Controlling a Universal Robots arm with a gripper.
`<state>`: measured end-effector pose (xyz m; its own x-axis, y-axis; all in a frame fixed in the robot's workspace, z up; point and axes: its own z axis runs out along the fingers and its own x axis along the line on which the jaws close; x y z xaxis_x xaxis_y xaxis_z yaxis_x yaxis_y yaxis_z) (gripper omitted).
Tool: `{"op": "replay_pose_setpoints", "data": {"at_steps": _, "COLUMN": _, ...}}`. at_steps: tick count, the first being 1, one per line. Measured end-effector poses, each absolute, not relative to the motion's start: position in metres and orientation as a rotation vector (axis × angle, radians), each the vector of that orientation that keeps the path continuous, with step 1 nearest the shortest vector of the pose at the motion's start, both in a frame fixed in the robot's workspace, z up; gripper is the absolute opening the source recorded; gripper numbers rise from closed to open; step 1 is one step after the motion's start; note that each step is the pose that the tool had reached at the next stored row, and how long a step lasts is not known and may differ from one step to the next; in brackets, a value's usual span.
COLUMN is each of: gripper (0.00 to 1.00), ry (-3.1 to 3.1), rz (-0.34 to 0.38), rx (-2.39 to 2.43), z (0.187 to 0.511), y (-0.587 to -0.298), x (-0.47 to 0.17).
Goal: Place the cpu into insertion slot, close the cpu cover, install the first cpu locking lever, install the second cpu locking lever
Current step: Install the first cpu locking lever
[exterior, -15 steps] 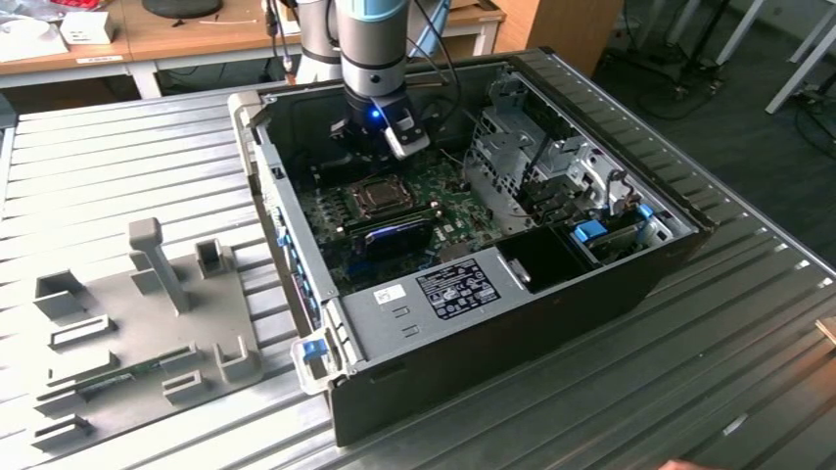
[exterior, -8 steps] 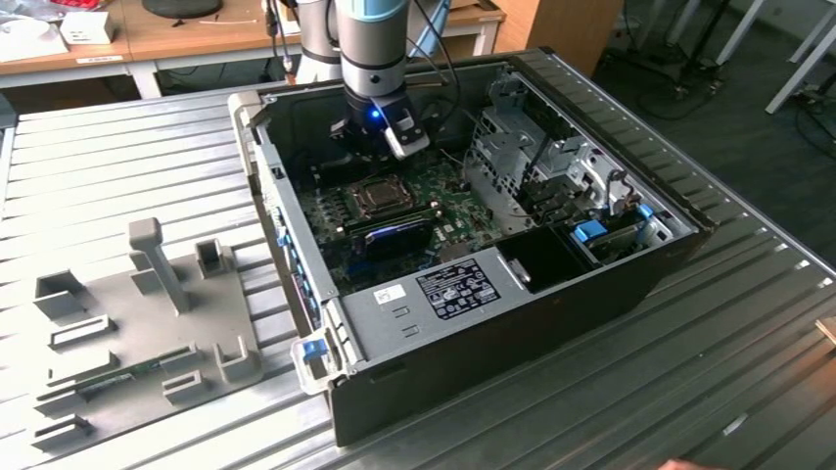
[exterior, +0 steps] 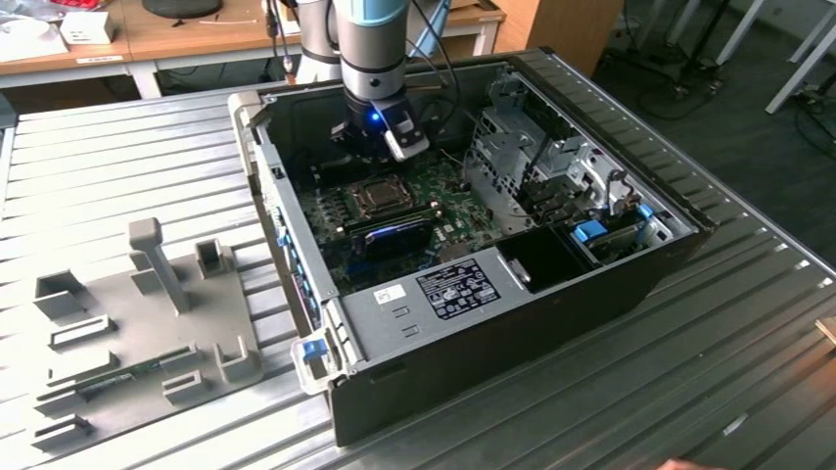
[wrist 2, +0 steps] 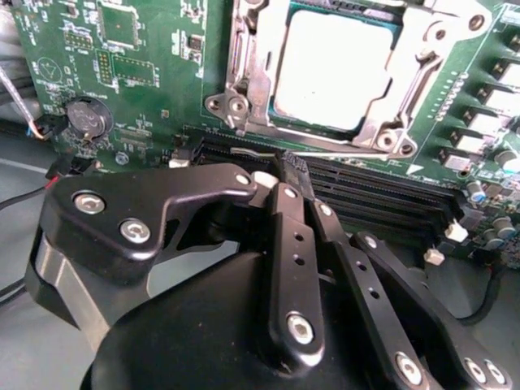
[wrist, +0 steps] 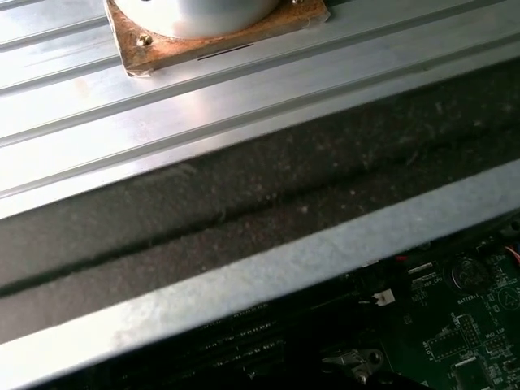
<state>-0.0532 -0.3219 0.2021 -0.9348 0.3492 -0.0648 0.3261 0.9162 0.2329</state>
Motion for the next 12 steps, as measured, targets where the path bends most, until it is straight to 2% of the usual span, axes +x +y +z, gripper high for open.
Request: {"op": "replay_pose_setpoints", "data": {"at_steps": 12, "gripper": 0.11, "ry": 2.970, "rz": 0.334, "rx": 0.528, "z": 0.2004, "y": -0.3203, "x": -0.0532}}
